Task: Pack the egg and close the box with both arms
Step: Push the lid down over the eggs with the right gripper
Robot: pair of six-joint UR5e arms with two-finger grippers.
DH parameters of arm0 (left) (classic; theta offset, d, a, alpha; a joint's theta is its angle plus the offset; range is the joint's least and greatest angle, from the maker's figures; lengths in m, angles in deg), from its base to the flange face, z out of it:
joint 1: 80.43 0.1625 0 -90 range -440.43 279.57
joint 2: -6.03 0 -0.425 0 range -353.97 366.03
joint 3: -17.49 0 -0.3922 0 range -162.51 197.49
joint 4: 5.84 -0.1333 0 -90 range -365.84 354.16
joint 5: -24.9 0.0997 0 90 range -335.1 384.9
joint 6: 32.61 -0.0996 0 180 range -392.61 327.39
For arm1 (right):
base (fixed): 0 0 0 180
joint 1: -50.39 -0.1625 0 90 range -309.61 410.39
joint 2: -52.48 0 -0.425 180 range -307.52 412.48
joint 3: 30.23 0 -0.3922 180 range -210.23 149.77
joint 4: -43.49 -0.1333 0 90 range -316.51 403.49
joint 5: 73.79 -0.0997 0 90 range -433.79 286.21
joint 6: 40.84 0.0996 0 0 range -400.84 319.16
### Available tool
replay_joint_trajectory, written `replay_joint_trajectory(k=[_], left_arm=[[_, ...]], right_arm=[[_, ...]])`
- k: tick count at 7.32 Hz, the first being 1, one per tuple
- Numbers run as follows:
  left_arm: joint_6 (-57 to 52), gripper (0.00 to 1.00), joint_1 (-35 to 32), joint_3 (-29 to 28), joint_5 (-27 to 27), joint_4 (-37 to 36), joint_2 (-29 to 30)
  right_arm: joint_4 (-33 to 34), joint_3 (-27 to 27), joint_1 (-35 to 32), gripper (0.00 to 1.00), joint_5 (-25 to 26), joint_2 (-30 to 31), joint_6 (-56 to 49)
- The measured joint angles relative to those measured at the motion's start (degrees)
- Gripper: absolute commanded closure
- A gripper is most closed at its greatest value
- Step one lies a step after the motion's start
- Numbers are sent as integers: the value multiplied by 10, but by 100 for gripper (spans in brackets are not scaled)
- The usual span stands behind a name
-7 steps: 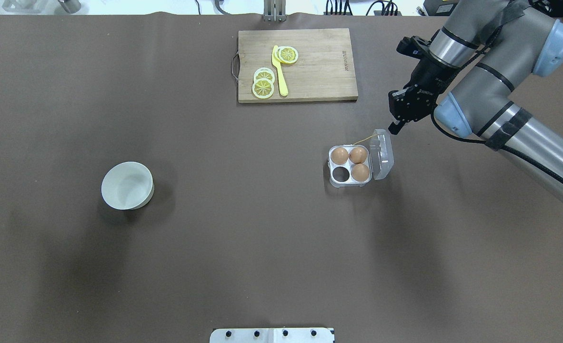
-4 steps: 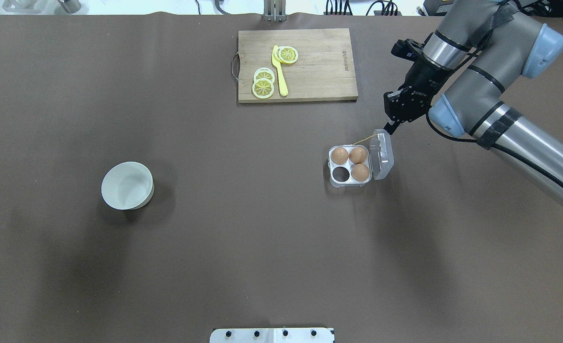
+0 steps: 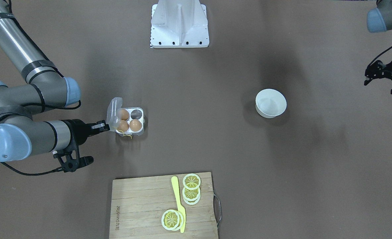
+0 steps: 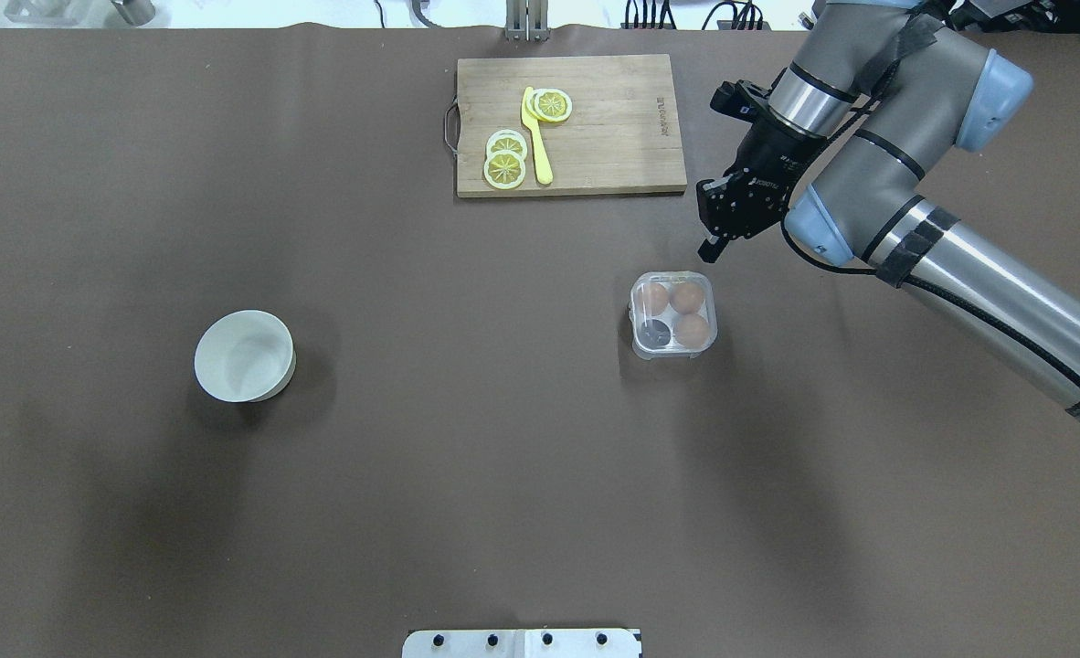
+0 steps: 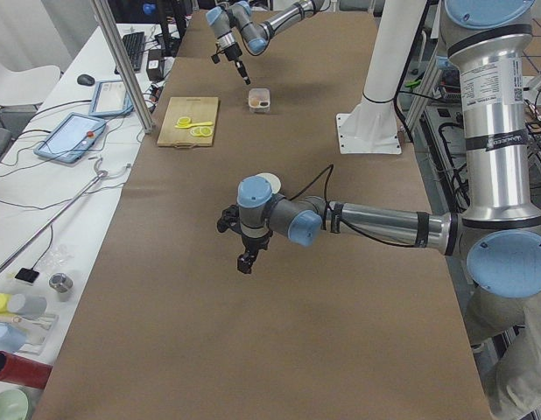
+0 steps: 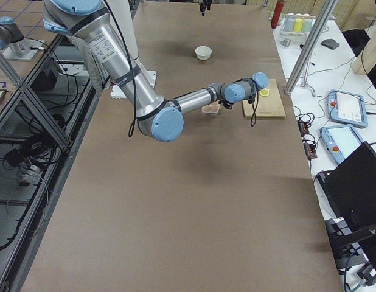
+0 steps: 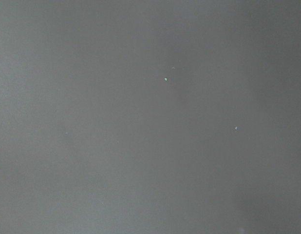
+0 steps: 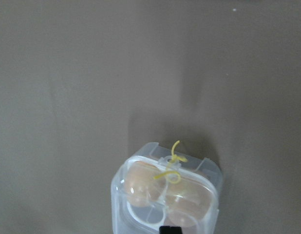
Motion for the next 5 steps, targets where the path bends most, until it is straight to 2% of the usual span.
replay_joint_trajectory(k=[2, 4, 5], left_arm=[[0, 3, -1, 0, 0, 0, 0], [0, 3, -2, -1, 0, 0, -2], [0, 3, -3, 0, 0, 1, -3]], right_arm=[[-1, 1, 0, 96, -14, -17, 23], [-21, 2, -20, 79, -19, -13, 30], [-45, 4, -38, 53, -19, 1, 30]])
